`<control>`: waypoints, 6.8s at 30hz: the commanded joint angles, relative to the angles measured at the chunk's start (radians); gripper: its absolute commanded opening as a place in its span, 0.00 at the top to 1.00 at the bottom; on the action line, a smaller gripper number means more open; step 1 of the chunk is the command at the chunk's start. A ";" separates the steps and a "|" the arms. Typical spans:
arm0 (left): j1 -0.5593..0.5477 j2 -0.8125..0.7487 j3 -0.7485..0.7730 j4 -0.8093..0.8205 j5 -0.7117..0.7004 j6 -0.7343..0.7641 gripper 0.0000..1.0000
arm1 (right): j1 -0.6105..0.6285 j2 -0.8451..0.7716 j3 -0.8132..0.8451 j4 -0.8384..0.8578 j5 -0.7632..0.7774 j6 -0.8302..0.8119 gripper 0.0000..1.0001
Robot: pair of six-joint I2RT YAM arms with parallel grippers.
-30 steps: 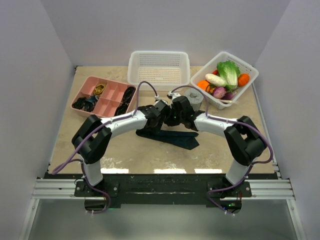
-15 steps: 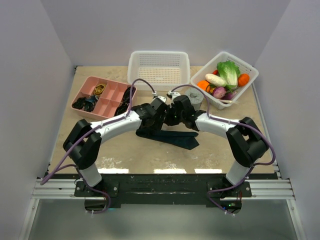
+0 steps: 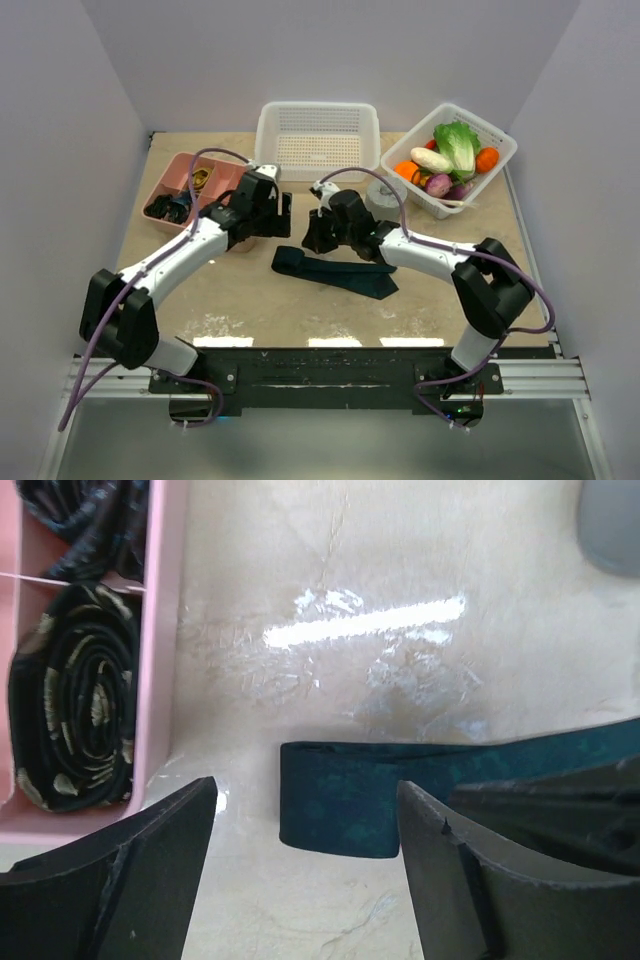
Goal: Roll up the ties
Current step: Roll the tie at the center of the board.
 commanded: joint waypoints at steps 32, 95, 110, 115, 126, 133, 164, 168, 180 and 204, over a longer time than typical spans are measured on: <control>0.229 0.007 -0.260 0.266 0.533 -0.021 0.22 | 0.056 0.132 -0.007 0.002 0.036 -0.052 1.00; 0.129 0.090 -0.230 0.310 0.405 0.007 0.74 | 0.054 0.140 -0.001 0.004 0.041 -0.024 1.00; -0.001 0.085 -0.087 0.174 0.262 0.018 0.73 | 0.056 0.181 0.030 0.022 0.038 -0.015 1.00; -0.022 0.087 -0.052 0.148 0.262 0.007 0.73 | 0.054 0.191 0.025 0.065 0.032 0.007 1.00; -0.053 0.102 -0.026 0.120 0.211 -0.007 0.72 | 0.056 0.208 0.027 0.156 -0.040 0.040 1.00; -0.055 0.107 -0.006 0.033 0.027 -0.002 0.72 | 0.056 0.142 0.014 0.114 -0.030 0.019 1.00; -0.214 0.298 0.135 -0.221 -0.428 -0.088 0.71 | -0.059 -0.021 -0.064 -0.068 0.135 -0.033 1.00; -0.248 0.342 0.157 -0.244 -0.452 -0.102 0.71 | -0.064 -0.029 -0.068 -0.076 0.145 -0.032 1.00; -0.274 0.386 0.157 -0.199 -0.404 -0.088 0.51 | -0.075 -0.023 -0.076 -0.102 0.187 -0.029 1.00; -0.286 0.335 0.187 -0.168 -0.306 -0.047 0.30 | -0.167 -0.030 -0.113 -0.145 0.267 -0.013 0.62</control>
